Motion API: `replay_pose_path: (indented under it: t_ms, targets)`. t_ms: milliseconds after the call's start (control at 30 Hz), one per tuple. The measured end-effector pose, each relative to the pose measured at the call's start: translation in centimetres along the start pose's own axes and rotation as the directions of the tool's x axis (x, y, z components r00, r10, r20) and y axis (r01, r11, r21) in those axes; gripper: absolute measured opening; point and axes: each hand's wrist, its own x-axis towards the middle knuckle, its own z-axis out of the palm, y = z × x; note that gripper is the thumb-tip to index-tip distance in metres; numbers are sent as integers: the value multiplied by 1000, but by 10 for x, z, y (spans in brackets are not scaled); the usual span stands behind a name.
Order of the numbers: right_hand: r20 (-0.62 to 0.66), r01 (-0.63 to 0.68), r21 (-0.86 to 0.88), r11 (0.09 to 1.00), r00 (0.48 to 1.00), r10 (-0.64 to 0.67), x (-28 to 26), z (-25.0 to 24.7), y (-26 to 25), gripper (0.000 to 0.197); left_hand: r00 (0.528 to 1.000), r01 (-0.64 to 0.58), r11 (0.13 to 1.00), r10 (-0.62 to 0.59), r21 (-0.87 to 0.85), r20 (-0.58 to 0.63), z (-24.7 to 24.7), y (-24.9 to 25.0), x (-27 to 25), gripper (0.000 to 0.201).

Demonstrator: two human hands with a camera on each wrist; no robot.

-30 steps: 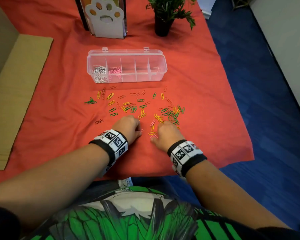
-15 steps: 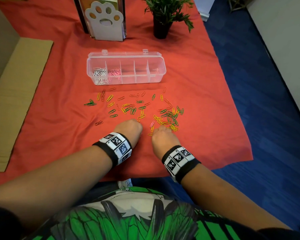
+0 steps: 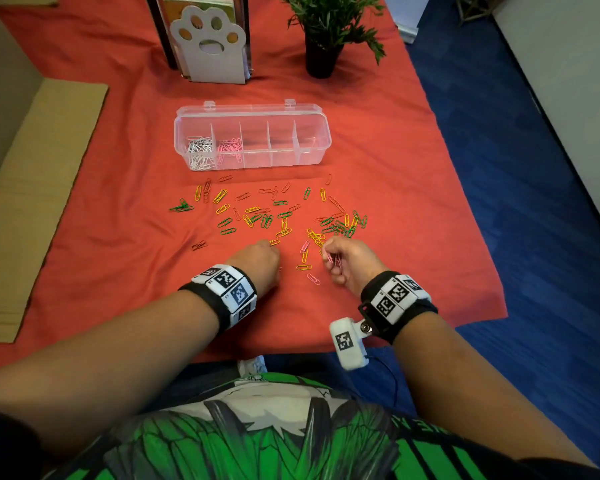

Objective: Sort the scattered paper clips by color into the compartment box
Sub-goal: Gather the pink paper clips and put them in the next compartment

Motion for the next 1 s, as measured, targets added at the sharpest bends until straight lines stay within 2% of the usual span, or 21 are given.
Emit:
replay_pose_path:
  t_ms: [133, 233, 267, 333, 367, 400, 433, 467, 500, 533, 567, 600, 633, 667, 733, 767, 800, 833, 900, 967, 1000]
  targets:
    - [119, -16, 341, 940, 993, -26, -3, -4, 4, 22, 998, -37, 977, 26, -209, -52, 2, -2, 1, 20]
    - [112, -22, 388, 922, 993, -23, -2, -3, 4, 22, 991, -23, 876, -44, -481, -127, -3, -7, 1, 3]
    - [81, -20, 360, 933, 997, -10, 0, -1, 5, 22, 988, 0, 817, -89, -577, -127, -6, -8, 3, 7]
    - [-23, -10, 180, 984, 1000, 14, 6, 3, 8, 23, 979, 79, 645, -194, -760, -64, -11, -8, 9, 11]
    - [-73, -5, 10, 1000, 997, 5, 8, 4, 10, 24, 968, 137, 519, -252, -844, 2, -15, -6, 12, 13]
    - [-102, 7, -220, 975, 994, -30, 8, 5, 12, 25, 952, 193, 355, -292, -915, 88, -19, -4, 14, 18]
    - [-105, 33, -477, 878, 990, -94, 8, 5, 13, 23, 935, 241, 178, -306, -954, 179, -24, -1, 17, 23]
    - [-77, 65, -696, 715, 983, -165, 7, 6, 15, 20, 920, 277, 18, -293, -961, 260, -29, 2, 19, 27]
    - [-40, 86, -841, 535, 975, -219, 4, 8, 17, 13, 908, 304, -110, -267, -946, 322, -33, 4, 20, 27]
    - [-1, 105, -917, 385, 964, -265, 2, 11, 19, 10, 898, 321, -205, -245, -925, 366, -37, 6, 21, 26]
    - [33, 118, -954, 275, 954, -298, 1, 14, 22, 19, 888, 332, -259, -238, -907, 393, -38, 7, 24, 24]
    - [64, 128, -974, 188, 947, -314, 1, 16, 26, 24, 883, 336, -262, -248, -905, 399, -38, 9, 28, 23]
    - [85, 135, -983, 126, 937, -338, 1, 19, 28, 27, 885, 329, -193, -279, -924, 373, -35, 11, 32, 22]
    - [104, 138, -988, 71, 929, -356, 1, 23, 30, 29, 895, 313, -41, -320, -949, 309, -32, 14, 36, 22]
    - [122, 131, -991, -2, 915, -385, 0, 26, 33, 32, 929, 257, 404, -353, -878, 110, -26, 18, 42, 23]
    - [130, 129, -991, -31, 911, -392, -1, 28, 34, 33, 944, 224, 595, -330, -772, 20, -24, 19, 42, 22]
    - [137, 127, -991, -52, 910, -391, -1, 29, 34, 34, 957, 189, 740, -287, -646, -49, -23, 21, 42, 20]
    - [138, 124, -990, -60, 916, -378, -2, 29, 33, 34, 967, 152, 836, -237, -528, -97, -22, 22, 42, 21]
    - [125, 126, -992, -17, 936, -330, -1, 23, 28, 32, 978, 96, 928, -155, -360, -137, -22, 25, 44, 23]
    - [111, 140, -984, 113, 967, -229, 1, 13, 16, 25, 983, 76, 951, -122, -301, -136, -21, 27, 46, 19]
    - [106, 138, -969, 207, 982, -159, 3, 7, 10, 20, 984, 83, 950, -126, -301, -126, -21, 27, 48, 17]
